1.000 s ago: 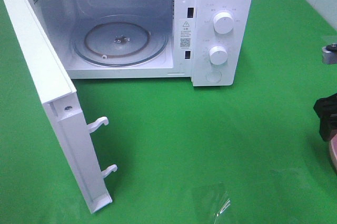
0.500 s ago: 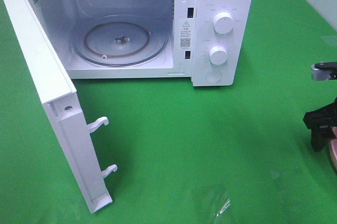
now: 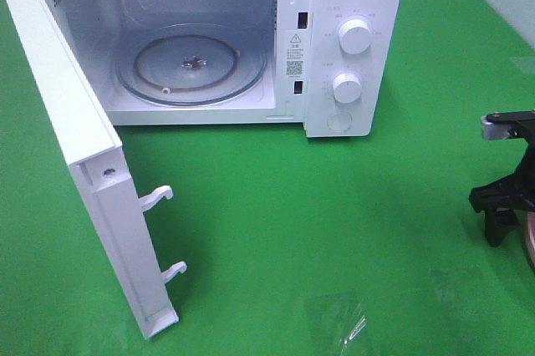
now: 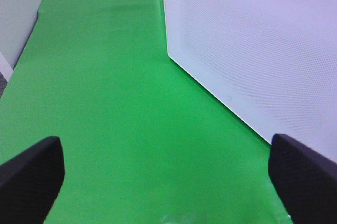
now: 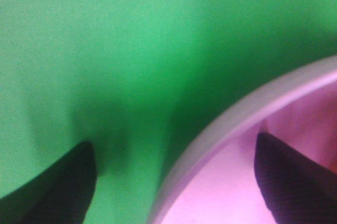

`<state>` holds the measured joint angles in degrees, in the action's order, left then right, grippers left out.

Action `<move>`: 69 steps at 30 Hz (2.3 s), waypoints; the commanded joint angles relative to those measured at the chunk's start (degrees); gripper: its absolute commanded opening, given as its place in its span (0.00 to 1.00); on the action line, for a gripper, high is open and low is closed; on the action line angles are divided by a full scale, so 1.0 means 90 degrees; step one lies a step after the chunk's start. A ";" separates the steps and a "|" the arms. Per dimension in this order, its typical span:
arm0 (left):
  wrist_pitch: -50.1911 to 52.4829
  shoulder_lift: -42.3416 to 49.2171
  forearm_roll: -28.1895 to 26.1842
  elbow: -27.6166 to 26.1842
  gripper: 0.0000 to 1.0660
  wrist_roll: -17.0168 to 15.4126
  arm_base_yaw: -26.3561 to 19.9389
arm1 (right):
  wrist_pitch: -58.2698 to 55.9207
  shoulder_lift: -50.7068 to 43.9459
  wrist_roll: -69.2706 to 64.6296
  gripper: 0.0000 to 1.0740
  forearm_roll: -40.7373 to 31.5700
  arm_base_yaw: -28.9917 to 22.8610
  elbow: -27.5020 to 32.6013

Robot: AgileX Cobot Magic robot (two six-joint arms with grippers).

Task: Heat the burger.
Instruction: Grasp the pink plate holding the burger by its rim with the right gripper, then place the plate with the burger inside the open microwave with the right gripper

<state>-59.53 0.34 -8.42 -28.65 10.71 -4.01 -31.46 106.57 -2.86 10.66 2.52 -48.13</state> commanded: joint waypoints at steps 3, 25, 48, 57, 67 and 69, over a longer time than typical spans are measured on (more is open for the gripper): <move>-0.0006 0.0038 -0.0013 0.0019 0.92 0.0013 -0.0025 | -0.0057 0.0216 -0.0204 0.56 -0.0089 0.0019 0.0076; -0.0006 0.0038 -0.0013 0.0019 0.92 0.0013 -0.0025 | -0.0547 0.0000 -0.0446 0.00 -0.0134 0.0000 0.0076; -0.0006 0.0038 -0.0013 0.0019 0.92 0.0013 -0.0025 | -0.1171 -0.1267 -0.1693 0.00 0.1229 -0.0904 0.0076; -0.0006 0.0038 -0.0013 0.0019 0.92 0.0013 -0.0025 | -0.1592 -0.1477 -0.2177 0.00 0.1802 -0.1547 0.0108; -0.0006 0.0038 -0.0013 0.0019 0.92 0.0013 -0.0025 | -0.1592 -0.2075 -0.2400 0.00 0.1929 -0.2075 0.0789; -0.0006 0.0038 -0.0013 0.0019 0.92 0.0013 -0.0025 | -0.1598 -0.2184 -0.2432 0.00 0.1948 -0.2184 0.0942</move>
<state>-59.53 0.34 -8.42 -28.65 10.77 -4.01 -44.69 87.66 -24.12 25.50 -17.07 -39.65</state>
